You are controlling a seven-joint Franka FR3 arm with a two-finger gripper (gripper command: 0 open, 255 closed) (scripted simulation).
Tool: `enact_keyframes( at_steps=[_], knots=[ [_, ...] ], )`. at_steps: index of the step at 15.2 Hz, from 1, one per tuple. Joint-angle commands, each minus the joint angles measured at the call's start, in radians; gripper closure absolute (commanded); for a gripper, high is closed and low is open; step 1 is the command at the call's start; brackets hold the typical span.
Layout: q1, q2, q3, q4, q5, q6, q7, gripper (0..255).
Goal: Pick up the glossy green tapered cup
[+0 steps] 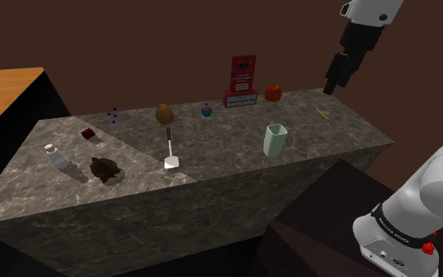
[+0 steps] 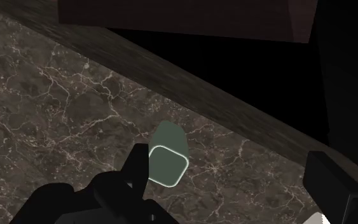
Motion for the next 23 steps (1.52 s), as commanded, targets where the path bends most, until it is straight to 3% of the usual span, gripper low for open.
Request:
enact_keyframes(
  at_steps=[1, 12, 23],
  knots=[
    [0.000, 0.000, 0.000, 0.000, 0.000, 0.000, 0.000, 0],
    [0.011, 0.323, 0.023, -0.080, -0.028, 0.362, -0.031, 0],
    [0.011, 0.754, 0.040, 0.008, -0.085, 0.666, -0.029, 0]
  ],
)
